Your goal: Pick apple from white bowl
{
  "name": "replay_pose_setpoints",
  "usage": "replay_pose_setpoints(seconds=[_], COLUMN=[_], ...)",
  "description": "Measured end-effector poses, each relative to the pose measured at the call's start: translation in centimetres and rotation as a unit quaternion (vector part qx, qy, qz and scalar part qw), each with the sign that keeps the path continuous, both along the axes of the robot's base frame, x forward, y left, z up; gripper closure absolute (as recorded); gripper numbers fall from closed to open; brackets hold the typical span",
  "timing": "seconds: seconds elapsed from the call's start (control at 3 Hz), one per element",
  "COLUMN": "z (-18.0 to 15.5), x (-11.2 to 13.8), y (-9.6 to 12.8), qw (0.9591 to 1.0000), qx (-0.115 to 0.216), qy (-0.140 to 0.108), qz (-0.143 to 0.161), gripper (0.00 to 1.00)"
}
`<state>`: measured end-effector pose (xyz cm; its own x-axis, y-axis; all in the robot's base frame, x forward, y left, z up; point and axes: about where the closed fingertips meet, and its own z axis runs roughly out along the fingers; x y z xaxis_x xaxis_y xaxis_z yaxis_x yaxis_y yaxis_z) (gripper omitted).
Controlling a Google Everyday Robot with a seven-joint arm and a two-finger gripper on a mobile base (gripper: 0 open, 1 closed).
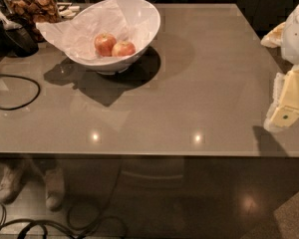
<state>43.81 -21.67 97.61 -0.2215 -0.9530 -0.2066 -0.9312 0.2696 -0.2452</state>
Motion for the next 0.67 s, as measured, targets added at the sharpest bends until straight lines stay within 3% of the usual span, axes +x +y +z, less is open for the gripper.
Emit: replay_pose_setpoints(seconds=[0.33,0.67], z=[0.0,0.1], x=[0.0,1.3], y=[0.0,1.5], qw=[1.0,0.9997], qx=[0.0,-0.011], qy=[0.0,0.007], qz=[0.0,0.019], gripper=[0.0,0.0])
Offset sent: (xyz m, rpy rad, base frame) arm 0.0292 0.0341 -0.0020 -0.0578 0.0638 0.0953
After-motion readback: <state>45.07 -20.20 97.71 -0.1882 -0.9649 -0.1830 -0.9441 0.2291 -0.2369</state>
